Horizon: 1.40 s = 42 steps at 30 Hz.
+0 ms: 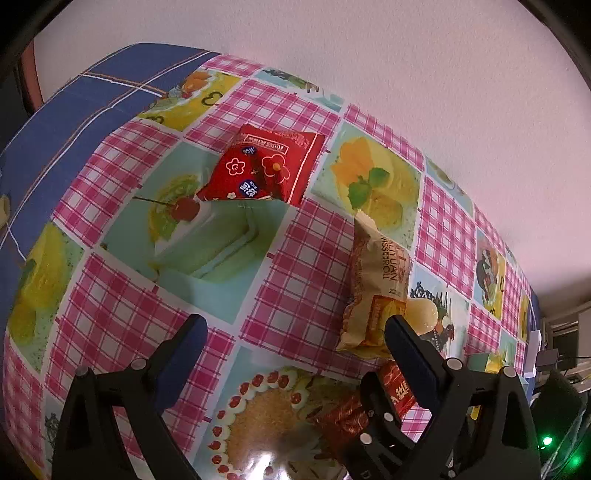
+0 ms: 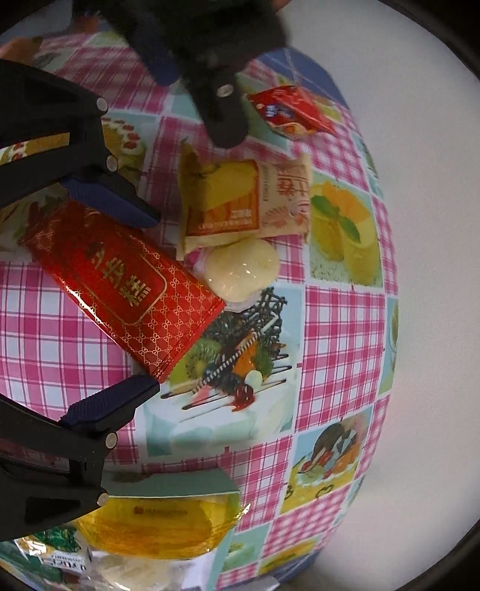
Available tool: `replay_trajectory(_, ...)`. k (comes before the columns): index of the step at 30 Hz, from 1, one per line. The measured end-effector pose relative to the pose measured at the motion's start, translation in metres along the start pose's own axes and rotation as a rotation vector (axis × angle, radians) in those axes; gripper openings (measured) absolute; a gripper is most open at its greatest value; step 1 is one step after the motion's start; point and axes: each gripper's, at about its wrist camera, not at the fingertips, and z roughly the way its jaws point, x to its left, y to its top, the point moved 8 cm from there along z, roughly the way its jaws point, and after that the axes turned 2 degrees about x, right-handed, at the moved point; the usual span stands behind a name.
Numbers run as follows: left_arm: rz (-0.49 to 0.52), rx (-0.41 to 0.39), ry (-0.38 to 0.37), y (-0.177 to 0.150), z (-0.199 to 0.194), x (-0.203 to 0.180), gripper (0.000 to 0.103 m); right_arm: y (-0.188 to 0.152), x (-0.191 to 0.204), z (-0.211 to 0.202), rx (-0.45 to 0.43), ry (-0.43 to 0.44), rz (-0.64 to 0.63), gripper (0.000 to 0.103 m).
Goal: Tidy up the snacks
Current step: 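Grasp the tan Swiss roll bag with the left tool while the right tool grasps the red pastry pack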
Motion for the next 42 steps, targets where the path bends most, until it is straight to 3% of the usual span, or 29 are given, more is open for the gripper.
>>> replay_trajectory(6,0.015,-0.006,0.000,0.001,-0.004,-0.006,0.097,-0.005,-0.010,0.001,0.050,-0.028,-0.002,0.084)
replay_trajectory(9,0.028,-0.004,-0.013,0.001,-0.002,-0.013,0.096,-0.006,-0.021,0.001,0.075,-0.037,0.018,0.077)
replay_trajectory(13,0.036,0.008,-0.052,0.001,0.004,-0.024,0.080,-0.006,-0.029,-0.001,0.100,-0.038,0.029,0.069)
replay_trajectory(17,0.057,0.010,-0.075,-0.001,0.010,-0.037,0.080,-0.006,-0.027,0.000,0.114,-0.035,0.023,0.066)
replay_trajectory(19,0.063,0.002,-0.088,-0.001,0.013,-0.044,0.079,-0.009,-0.031,-0.002,0.113,-0.023,0.024,0.065)
replay_trajectory(22,0.077,-0.006,-0.107,0.001,0.018,-0.054,0.062,-0.006,-0.028,-0.002,0.104,-0.009,0.011,0.065)
replay_trajectory(31,0.065,-0.020,-0.128,0.004,0.031,-0.058,0.042,-0.001,-0.021,-0.005,0.077,0.015,-0.026,0.065)
replay_trajectory(42,-0.001,0.045,-0.120,-0.006,0.026,-0.047,0.038,0.002,-0.025,-0.008,0.090,0.039,-0.027,0.064)
